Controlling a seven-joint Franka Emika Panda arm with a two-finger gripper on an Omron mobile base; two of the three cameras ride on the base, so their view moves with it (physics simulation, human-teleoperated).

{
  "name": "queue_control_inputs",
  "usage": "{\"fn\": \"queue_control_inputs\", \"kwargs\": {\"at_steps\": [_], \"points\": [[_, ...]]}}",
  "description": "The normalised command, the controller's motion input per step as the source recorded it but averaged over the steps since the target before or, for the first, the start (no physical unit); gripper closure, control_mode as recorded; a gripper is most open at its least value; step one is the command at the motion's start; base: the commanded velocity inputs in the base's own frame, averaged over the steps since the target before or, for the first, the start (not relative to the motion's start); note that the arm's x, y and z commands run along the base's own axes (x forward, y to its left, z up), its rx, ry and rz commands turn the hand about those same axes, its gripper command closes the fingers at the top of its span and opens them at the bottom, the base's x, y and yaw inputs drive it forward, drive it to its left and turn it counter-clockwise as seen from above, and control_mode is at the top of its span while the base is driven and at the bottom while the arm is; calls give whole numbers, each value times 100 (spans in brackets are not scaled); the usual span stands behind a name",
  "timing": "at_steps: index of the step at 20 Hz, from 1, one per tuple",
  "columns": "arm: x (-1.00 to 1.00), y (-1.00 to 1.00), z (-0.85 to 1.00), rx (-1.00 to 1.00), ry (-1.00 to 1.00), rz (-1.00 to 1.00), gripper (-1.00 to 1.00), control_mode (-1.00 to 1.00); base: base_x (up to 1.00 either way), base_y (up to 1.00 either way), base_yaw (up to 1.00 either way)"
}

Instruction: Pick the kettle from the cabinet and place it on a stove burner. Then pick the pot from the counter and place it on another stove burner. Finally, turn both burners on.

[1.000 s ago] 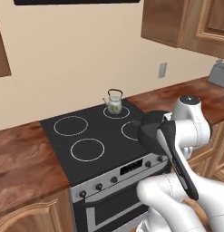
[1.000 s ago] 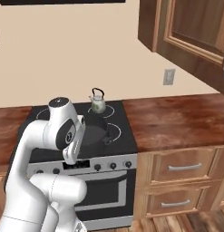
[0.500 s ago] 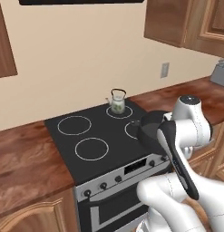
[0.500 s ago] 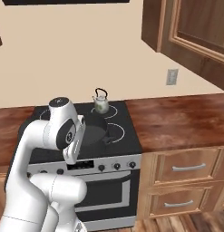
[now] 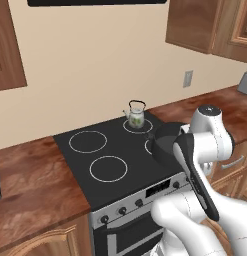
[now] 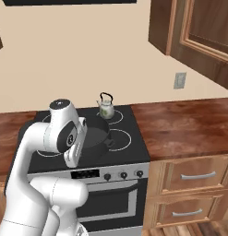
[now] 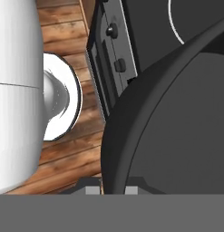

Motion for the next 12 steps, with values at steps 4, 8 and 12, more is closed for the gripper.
{"fn": "queue_control_inputs", "kwargs": {"at_steps": [4, 8, 12], "points": [[0, 0, 0, 0, 0, 0, 100, 100, 33, 29, 0], [0, 0, 0, 0, 0, 0, 100, 100, 18, 34, 0], [0, 0, 0, 0, 0, 0, 100, 100, 1, 35, 0]]}}
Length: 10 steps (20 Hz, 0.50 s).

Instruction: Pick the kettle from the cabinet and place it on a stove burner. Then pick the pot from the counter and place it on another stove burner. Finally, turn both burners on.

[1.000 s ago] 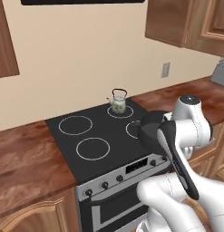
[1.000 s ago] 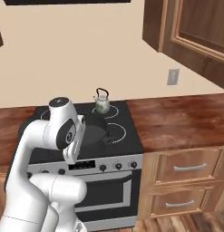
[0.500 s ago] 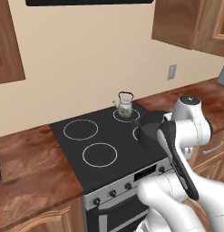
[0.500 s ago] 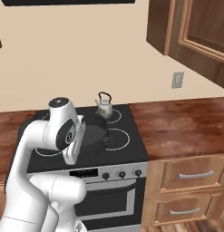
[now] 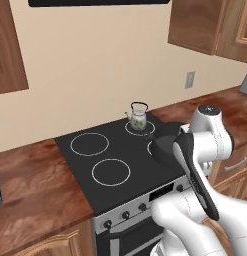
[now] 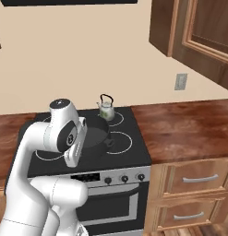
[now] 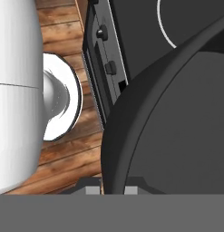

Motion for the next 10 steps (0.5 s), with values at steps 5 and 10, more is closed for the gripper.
{"fn": "queue_control_inputs", "kwargs": {"at_steps": [5, 10], "points": [[0, 0, 0, 0, 0, 0, 100, 100, -2, 29, 0], [0, 0, 0, 0, 0, 0, 100, 100, -6, 26, 0]]}}
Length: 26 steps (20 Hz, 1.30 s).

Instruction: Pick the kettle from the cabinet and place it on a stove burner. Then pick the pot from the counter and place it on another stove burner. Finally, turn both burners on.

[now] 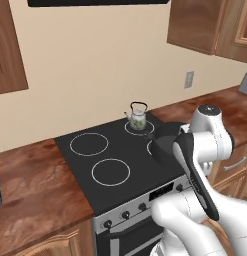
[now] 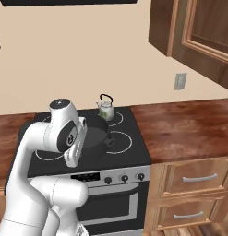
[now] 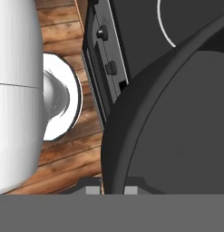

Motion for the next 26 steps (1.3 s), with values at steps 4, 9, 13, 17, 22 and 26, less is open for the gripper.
{"fn": "queue_control_inputs", "kwargs": {"at_steps": [4, 9, 13, 17, 22, 26], "points": [[0, 0, 0, 0, 0, 0, 100, 100, -18, 10, 0], [0, 0, 0, 0, 0, 0, 100, 100, -5, 31, 0], [0, 0, 0, 0, 0, 0, 100, 100, 0, 33, 0], [0, 22, 0, -3, 0, 0, 100, -100, 0, 0, 0], [0, 0, 0, 0, 0, 0, 100, -100, 0, 0, 0], [21, 0, 0, 0, 0, 0, 100, -100, 0, 0, 0]]}}
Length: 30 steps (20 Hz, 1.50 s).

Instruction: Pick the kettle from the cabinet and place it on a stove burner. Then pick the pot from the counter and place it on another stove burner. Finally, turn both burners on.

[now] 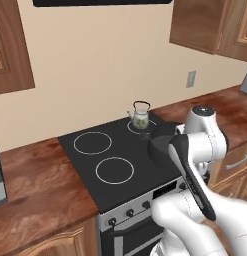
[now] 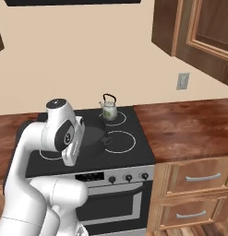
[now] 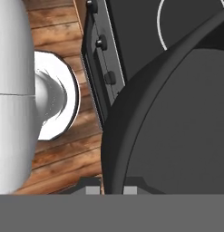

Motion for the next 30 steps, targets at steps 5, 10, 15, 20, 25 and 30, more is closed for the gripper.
{"fn": "queue_control_inputs", "kwargs": {"at_steps": [5, 10, 15, 20, 25, 30], "points": [[32, -4, 0, 0, 0, 0, 100, -100, 0, 0, 0], [35, -13, 0, 0, 0, 0, 100, -100, 0, 0, 0], [36, -18, -2, 0, 0, 0, 100, -100, 0, 0, 0], [39, -16, -4, 0, 0, 0, 100, -100, 0, 0, 0], [37, -17, -7, 0, 0, 0, 100, -100, 0, 0, 0], [30, -24, -9, 0, 0, 0, 100, -100, 0, 0, 0]]}}
